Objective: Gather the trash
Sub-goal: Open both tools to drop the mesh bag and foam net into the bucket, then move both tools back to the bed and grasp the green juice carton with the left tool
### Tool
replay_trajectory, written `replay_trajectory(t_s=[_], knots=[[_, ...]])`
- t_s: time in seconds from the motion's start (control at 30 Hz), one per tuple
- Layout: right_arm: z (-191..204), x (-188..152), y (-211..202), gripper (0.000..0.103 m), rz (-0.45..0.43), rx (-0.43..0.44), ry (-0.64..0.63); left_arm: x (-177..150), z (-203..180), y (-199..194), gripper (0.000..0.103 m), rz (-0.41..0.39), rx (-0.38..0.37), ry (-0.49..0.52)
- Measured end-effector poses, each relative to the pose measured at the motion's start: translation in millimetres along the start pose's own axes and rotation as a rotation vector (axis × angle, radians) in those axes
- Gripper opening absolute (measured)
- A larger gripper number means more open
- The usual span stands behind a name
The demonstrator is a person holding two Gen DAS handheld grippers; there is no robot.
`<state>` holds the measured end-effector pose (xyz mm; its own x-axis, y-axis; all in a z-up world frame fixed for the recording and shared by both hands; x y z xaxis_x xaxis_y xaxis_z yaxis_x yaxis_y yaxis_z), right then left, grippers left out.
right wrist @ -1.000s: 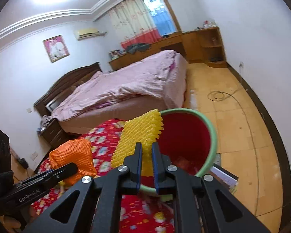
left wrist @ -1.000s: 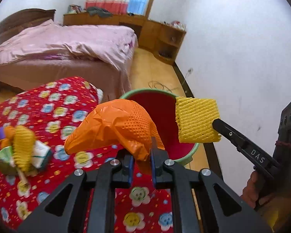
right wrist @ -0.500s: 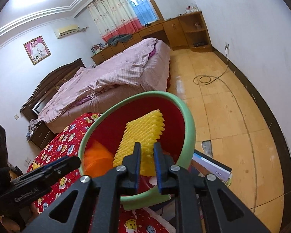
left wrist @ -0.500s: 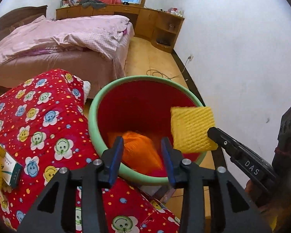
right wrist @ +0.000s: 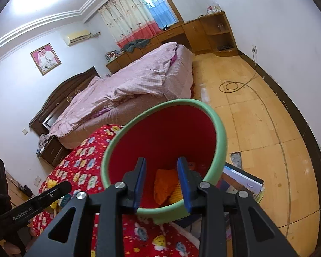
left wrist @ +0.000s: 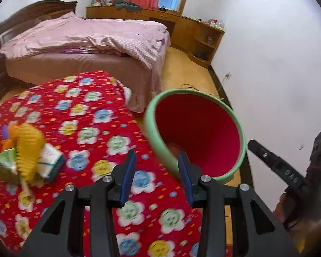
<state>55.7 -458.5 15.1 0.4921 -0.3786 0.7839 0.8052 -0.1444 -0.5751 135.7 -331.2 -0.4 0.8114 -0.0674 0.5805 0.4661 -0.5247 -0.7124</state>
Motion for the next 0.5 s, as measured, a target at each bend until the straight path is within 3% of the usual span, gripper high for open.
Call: replay_trajectory(t_s=[0.2,0.5], knots=[[34,-1,-12,0.033,-0.001,0.04,-0.04,-5,22,-30,0.04,-0.012,-0.017,-0.044],[95,-5,-20,0.034,0.006,0.116,-0.106,-2,79,-72,0.04,-0.083,0.042,-0.126]])
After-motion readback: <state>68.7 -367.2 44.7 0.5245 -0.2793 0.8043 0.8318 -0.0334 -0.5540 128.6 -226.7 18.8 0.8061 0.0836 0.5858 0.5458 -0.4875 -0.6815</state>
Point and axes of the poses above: each gripper's, at about its wrist camera, not at the fingertips, and y roughly the way its jaws point, z to its left, x to its top, the point moved 10 cm from there along y, roughly the way its jaws point, and after that the axes turned 15 degrees about -y, right-handed, at the moved point
